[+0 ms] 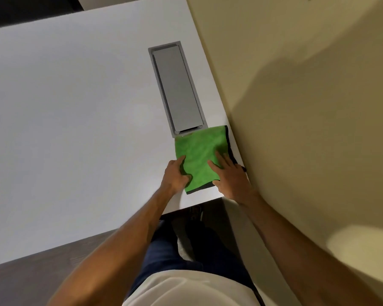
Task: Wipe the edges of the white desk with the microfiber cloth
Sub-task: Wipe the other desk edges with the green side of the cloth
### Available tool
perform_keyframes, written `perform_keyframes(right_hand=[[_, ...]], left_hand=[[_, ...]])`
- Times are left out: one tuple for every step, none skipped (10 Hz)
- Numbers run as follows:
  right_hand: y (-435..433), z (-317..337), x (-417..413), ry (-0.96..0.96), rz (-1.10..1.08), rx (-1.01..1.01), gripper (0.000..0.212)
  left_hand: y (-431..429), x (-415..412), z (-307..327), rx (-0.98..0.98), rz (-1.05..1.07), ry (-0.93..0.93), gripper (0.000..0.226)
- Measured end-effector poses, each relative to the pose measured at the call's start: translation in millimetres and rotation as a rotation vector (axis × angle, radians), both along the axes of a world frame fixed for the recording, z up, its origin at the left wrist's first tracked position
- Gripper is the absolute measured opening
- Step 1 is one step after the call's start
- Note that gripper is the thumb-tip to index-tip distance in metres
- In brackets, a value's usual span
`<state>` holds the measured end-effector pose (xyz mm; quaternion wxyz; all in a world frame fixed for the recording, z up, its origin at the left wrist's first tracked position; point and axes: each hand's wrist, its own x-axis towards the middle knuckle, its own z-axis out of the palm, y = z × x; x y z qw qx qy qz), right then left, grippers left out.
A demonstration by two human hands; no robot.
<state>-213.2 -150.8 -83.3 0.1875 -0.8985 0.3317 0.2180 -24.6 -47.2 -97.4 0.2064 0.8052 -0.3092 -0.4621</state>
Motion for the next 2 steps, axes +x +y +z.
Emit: perform_keyframes(right_hand=[[-1.8,2.6,-4.2,0.024,-0.01,-0.022,0.08],[-5.7,14.1,5.7,0.0,-0.043,0.0,0.07]], left_hand=[[-2.8,1.8,0.5,0.021,-0.057,0.013,0.089],[-0.8,0.5,13.4,0.021,-0.038,0.003,0.084]])
